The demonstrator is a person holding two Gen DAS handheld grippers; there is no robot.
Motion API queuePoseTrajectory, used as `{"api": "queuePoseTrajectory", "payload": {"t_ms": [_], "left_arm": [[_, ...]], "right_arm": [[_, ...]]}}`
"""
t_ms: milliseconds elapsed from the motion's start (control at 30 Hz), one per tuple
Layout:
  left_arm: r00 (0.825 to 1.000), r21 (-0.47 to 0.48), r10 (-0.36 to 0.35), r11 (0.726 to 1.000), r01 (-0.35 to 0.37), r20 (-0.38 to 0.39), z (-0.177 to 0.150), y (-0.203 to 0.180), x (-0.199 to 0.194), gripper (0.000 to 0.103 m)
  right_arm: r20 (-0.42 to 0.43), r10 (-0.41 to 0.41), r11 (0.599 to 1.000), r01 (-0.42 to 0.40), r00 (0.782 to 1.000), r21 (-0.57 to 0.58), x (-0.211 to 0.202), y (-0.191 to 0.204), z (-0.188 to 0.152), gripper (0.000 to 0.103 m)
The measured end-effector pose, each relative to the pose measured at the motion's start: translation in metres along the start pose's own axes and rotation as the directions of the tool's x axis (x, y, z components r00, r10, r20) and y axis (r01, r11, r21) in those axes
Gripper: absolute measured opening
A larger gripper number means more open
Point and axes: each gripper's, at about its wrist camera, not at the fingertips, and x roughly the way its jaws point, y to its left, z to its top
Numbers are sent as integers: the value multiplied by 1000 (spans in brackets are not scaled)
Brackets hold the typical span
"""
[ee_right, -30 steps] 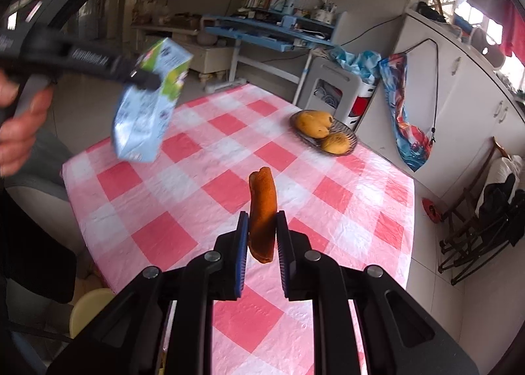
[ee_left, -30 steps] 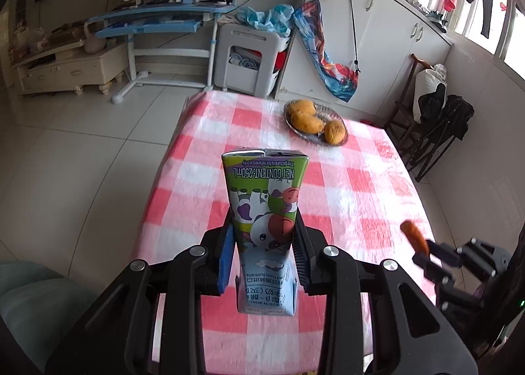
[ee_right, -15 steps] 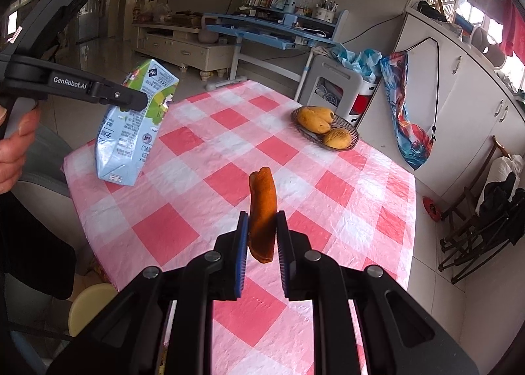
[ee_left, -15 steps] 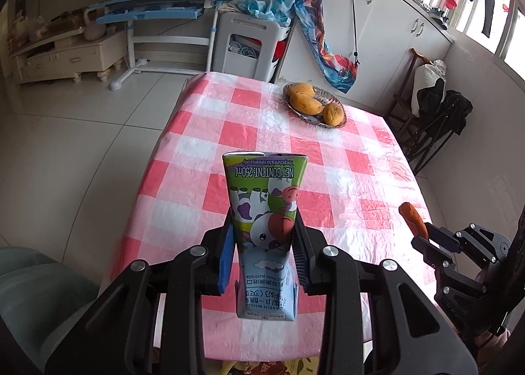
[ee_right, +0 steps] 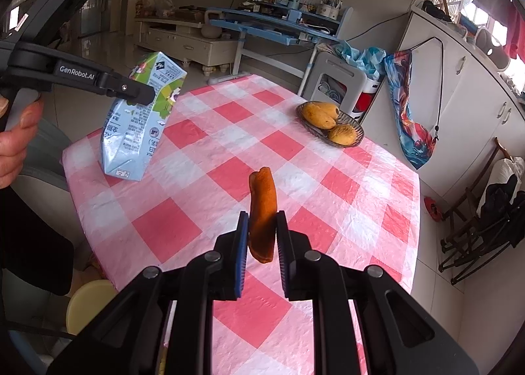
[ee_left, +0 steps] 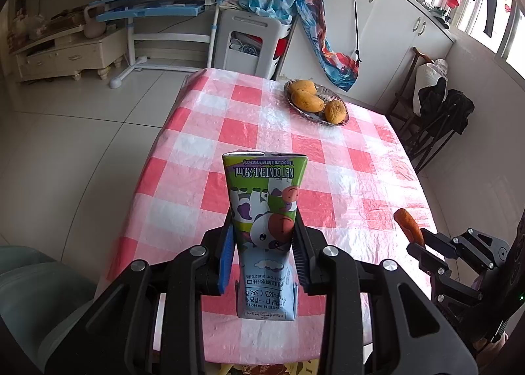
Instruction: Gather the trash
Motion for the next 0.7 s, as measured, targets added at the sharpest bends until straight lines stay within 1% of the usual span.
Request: {"api": "queuePoseTrajectory", "payload": {"t_ms": [700], "left_arm": [[1000,-5,7,1000,-7,0,0,3,5,30]], "right_arm": [[-19,11,999,-12,1000,-53,4,11,-2,17]]}}
